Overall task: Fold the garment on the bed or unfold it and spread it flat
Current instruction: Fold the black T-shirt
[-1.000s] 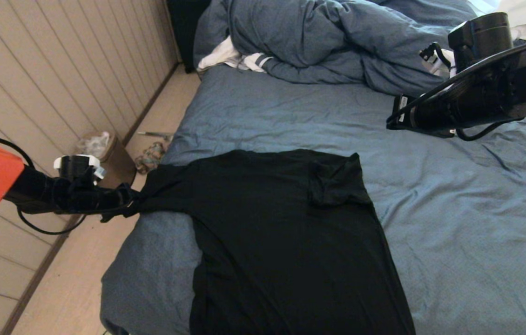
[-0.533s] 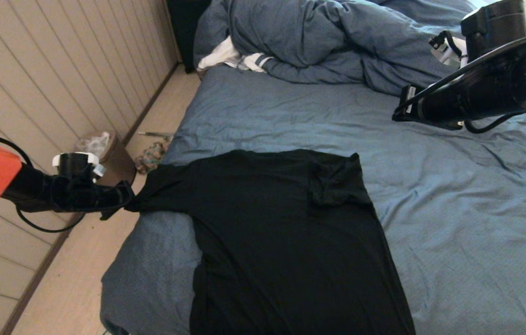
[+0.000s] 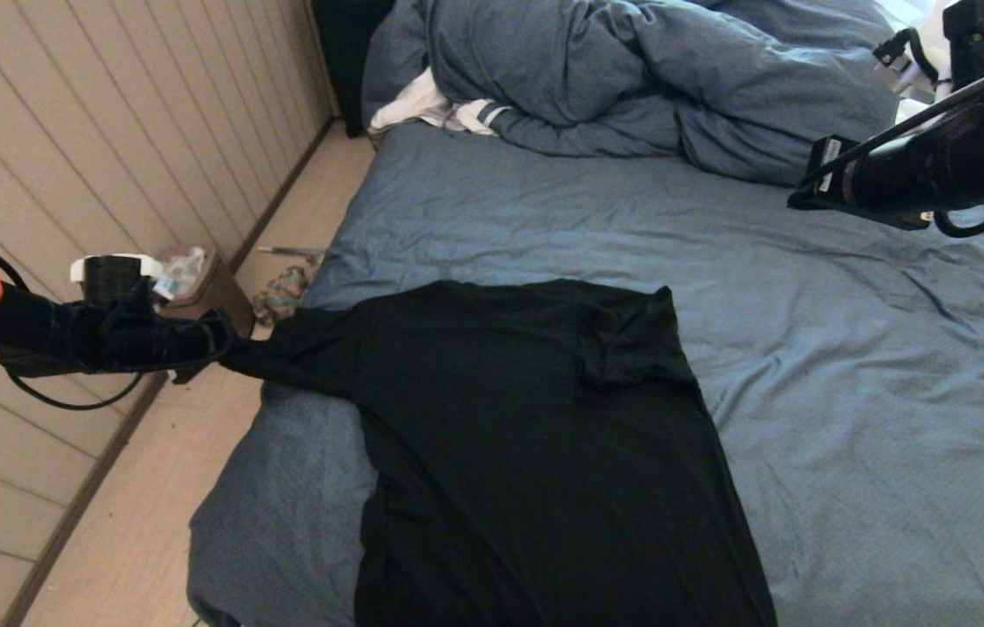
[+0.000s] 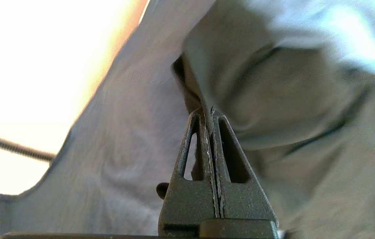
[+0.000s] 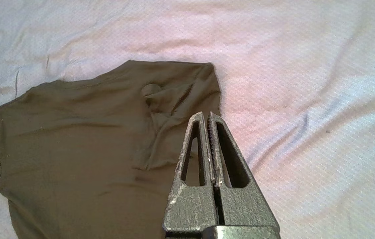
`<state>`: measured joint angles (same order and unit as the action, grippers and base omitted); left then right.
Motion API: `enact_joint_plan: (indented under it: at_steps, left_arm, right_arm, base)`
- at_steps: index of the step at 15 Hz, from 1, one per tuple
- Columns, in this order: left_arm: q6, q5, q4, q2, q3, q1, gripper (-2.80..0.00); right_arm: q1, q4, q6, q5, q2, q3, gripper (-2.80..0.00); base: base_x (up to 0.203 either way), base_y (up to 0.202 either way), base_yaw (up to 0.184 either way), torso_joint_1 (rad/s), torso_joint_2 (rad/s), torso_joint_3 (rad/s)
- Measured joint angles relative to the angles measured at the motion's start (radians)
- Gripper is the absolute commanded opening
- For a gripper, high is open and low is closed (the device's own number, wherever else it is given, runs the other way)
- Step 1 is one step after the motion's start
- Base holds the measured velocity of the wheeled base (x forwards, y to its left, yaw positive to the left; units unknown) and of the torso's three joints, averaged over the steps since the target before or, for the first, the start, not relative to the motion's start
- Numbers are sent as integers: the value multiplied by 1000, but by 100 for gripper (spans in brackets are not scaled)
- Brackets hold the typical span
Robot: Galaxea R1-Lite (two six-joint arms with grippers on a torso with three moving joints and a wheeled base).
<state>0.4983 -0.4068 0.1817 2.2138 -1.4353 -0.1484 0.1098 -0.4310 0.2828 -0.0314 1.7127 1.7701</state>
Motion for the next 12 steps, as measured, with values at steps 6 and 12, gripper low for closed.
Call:
enact_joint_plan:
  at_steps: [6, 12]
  left_arm:
    - [-2, 64, -4, -60, -26, 94, -280]
    - [-20, 241, -11, -125, -50, 333, -280]
  right_arm:
    - [-7, 4, -1, 79, -68, -90, -280]
    - [-50, 7, -53, 211, -125, -154, -280]
  base:
    - [0, 0, 0, 0, 0, 0]
    - [0, 0, 0, 0, 0, 0]
